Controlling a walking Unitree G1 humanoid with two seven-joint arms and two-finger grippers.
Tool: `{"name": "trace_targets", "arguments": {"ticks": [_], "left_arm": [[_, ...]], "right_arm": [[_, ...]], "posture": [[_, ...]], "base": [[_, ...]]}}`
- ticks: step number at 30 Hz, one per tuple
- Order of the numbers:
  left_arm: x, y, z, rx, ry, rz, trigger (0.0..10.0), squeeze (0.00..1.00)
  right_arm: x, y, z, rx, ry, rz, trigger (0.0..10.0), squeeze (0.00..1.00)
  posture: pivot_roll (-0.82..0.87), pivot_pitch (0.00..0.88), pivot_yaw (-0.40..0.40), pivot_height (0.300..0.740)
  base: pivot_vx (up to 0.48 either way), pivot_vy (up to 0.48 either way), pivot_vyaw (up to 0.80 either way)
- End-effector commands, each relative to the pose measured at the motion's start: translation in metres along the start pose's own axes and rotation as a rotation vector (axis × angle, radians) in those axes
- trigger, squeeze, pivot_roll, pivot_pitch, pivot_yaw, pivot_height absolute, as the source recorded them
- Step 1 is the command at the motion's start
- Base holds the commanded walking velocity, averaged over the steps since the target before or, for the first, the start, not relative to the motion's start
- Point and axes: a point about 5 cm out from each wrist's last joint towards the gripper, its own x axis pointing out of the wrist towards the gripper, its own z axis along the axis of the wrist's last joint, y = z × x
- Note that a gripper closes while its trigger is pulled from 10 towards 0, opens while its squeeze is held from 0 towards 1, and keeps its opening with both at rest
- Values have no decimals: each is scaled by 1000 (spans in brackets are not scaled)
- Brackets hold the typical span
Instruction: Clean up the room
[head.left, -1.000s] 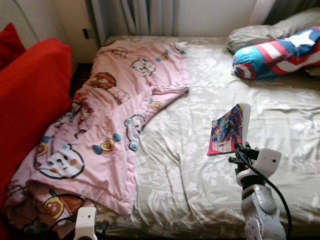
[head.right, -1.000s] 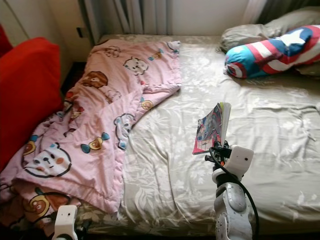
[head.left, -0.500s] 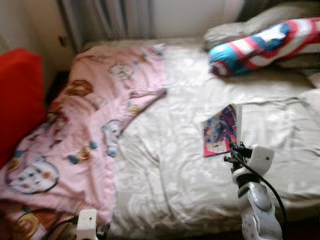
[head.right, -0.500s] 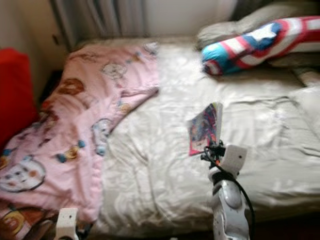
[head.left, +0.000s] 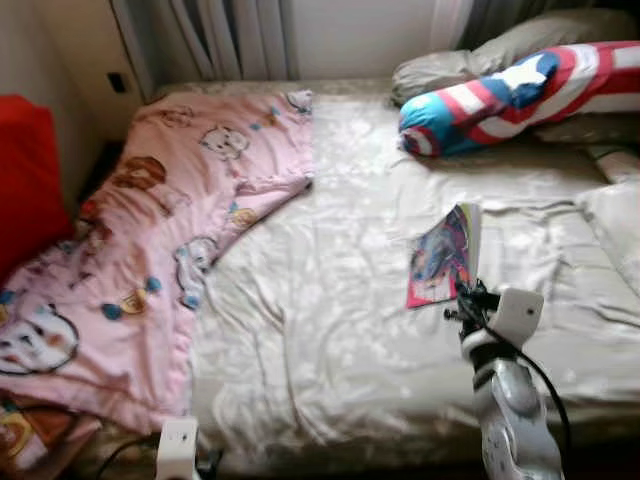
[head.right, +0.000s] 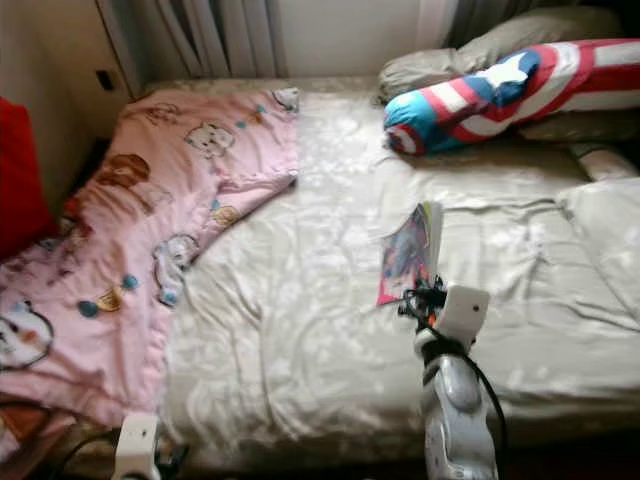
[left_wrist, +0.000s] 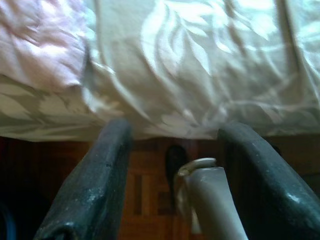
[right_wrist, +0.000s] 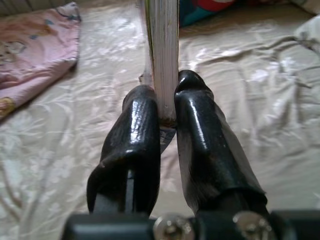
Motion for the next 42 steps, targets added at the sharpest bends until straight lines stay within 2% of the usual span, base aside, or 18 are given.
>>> {"name": "trace_targets", "arguments": {"ticks": [1, 10, 13, 42], "left_arm": [[-3, 4, -9, 8, 34, 8, 10000, 0], [-2, 1, -7, 10, 31, -1, 10000, 0], [-2, 0, -7, 9, 33, -3, 10000, 0], [-3, -4, -9, 8, 31, -15, 10000, 0]], "right_arm": [[0, 5, 4, 10, -28, 25, 10000, 0], [0, 10, 4, -24, -19, 73, 10000, 0], [0, 9, 4, -18, -19, 66, 10000, 0], [0, 5, 3, -13, 0, 68, 10000, 0]], "posture": [[23, 161, -22, 740], [19, 165, -18, 740], [17, 168, -19, 740], [9, 162, -24, 740]], "base": [[0, -244, 0], [0, -285, 133], [0, -307, 554], [0, -310, 0]]}}
